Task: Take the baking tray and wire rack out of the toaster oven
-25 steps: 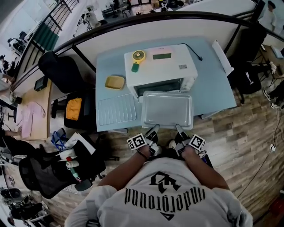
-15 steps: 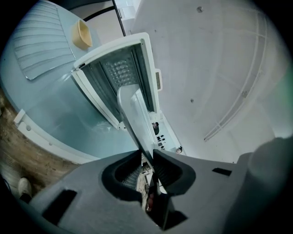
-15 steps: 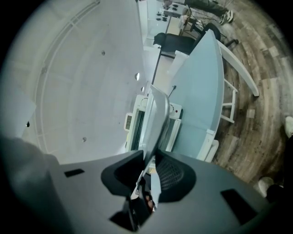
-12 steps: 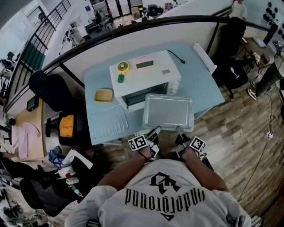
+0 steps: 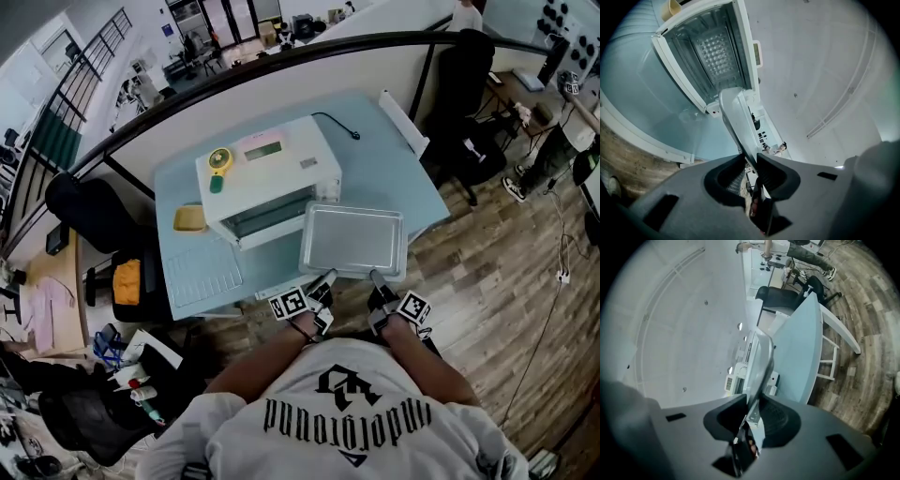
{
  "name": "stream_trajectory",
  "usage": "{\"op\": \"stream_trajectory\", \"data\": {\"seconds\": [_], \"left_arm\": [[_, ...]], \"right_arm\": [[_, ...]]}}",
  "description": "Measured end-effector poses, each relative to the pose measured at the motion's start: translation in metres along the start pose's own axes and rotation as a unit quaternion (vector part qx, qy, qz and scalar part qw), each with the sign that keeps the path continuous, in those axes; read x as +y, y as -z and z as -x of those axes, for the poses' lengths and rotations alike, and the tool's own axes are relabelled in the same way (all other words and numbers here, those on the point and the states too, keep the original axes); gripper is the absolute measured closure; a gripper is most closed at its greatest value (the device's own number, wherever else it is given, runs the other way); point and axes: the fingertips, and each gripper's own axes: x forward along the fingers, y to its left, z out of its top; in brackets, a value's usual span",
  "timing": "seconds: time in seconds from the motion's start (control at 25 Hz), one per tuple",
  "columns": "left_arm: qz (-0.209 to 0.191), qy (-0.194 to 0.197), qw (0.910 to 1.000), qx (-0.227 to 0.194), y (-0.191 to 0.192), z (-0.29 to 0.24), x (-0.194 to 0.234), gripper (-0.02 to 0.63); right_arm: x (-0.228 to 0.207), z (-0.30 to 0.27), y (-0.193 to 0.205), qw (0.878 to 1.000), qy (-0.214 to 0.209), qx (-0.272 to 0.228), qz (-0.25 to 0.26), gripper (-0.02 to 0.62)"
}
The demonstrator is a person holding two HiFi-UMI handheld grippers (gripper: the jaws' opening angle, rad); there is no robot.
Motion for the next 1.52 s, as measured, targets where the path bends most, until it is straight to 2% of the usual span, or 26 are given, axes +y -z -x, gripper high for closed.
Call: {"op": "stream_trajectory", "data": {"seconds": [0.12, 0.28, 0.52, 0.68, 0.76, 0.84, 1.04, 1.12, 1.24, 1.36, 1.52], "left_arm": [[-0.003, -0.002, 1.0, 0.0, 0.013, -0.029, -0.006, 0.52], [-0.002, -0.009, 1.0, -0.001, 0.033, -0.068, -0.011, 0.52], [0.005, -0.014, 0.9999, -0.008, 0.064, -0.129, -0.018, 0.52], [0.01, -0.015, 0.9998, -0.007, 0.085, -0.167, -0.027, 0.519], [0.008, -0.014, 0.9999, -0.005, 0.094, -0.183, -0.032, 0.52], [0.003, -0.016, 0.9999, -0.002, 0.104, -0.193, -0.034, 0.52], [-0.003, -0.021, 0.9998, 0.004, 0.116, -0.216, -0.038, 0.52], [-0.008, -0.022, 0.9997, 0.007, 0.116, -0.22, -0.039, 0.52], [-0.012, -0.026, 0.9995, 0.009, 0.112, -0.225, -0.036, 0.52], [-0.008, -0.028, 0.9996, 0.005, 0.101, -0.235, -0.032, 0.52], [-0.012, -0.024, 0.9996, 0.004, 0.085, -0.248, -0.03, 0.52]], "right_arm": [[-0.007, 0.009, -0.031, 1.0, -0.008, 0.002, 0.004, 0.509], [-0.032, 0.029, -0.069, 0.999, 0.043, 0.009, -0.007, 0.508], [-0.046, 0.042, -0.134, 1.0, -0.001, 0.015, 0.002, 0.509], [-0.06, 0.063, -0.171, 1.0, 0.025, 0.015, -0.002, 0.509], [-0.064, 0.069, -0.188, 1.0, 0.01, 0.013, 0.001, 0.509], [-0.069, 0.076, -0.199, 1.0, -0.003, 0.009, -0.001, 0.509], [-0.085, 0.092, -0.218, 0.999, 0.032, 0.006, -0.019, 0.508], [-0.091, 0.094, -0.222, 0.999, 0.046, 0.006, -0.021, 0.508], [-0.092, 0.086, -0.227, 0.999, 0.033, 0.009, -0.017, 0.508], [-0.098, 0.077, -0.233, 0.998, 0.052, 0.013, -0.017, 0.506], [-0.092, 0.053, -0.247, 1.0, 0.025, 0.013, -0.015, 0.506]]}}
